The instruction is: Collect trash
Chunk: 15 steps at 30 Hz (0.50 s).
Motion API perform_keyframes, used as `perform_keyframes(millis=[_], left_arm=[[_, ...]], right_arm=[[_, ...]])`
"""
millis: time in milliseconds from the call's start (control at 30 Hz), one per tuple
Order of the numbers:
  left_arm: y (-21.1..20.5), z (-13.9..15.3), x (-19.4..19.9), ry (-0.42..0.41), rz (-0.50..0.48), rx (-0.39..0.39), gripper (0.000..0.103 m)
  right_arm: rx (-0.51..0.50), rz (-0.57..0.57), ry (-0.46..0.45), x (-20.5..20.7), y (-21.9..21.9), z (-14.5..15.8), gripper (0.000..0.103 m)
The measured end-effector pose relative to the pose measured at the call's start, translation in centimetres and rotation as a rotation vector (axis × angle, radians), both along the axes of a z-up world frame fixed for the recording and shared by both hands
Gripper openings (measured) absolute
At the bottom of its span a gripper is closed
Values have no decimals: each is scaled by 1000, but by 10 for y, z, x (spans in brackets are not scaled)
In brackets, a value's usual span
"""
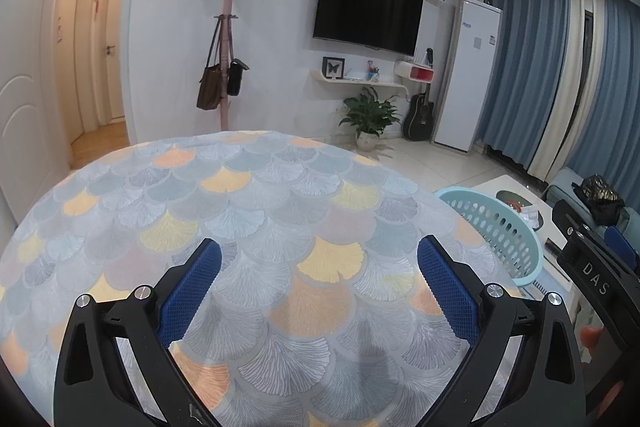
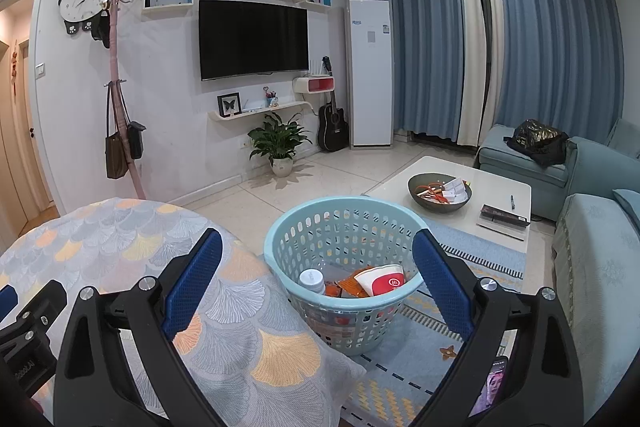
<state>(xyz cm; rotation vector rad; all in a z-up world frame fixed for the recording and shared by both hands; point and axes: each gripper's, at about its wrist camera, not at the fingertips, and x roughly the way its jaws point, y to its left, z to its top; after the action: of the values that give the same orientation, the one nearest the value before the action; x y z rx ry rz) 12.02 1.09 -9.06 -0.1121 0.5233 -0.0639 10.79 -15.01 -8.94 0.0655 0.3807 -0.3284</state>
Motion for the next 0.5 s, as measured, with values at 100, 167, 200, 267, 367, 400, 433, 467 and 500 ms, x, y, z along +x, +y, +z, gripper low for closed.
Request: perform_keyframes(millis=[100,167,200,267,367,400,433,467,500], left_arm=[[0,0,0,-1,-1,3,95],[0,0,0,1,-2,3,95],[0,0,0,1,-1,3,95],[1,0,0,1,0,1,95],[1,0,0,3,0,0,95],[1,0,0,3,-1,1,95],[1,0,0,3,0,1,95],[1,0,0,2,-1,2,95],[1,0,0,2,-1,3,95]], right_arm=[[0,0,1,0,0,0,91],[1,1,1,0,0,0,91],[1,0,1,0,0,0,91],[1,0,2,0,1,0,91],[-1,0,1,0,1,0,91],[0,0,1,1,1,0,91],[-1,1,2,1,1,0,91],[0,1,2,1,1,0,91],[0,1,2,0,0,1,91]])
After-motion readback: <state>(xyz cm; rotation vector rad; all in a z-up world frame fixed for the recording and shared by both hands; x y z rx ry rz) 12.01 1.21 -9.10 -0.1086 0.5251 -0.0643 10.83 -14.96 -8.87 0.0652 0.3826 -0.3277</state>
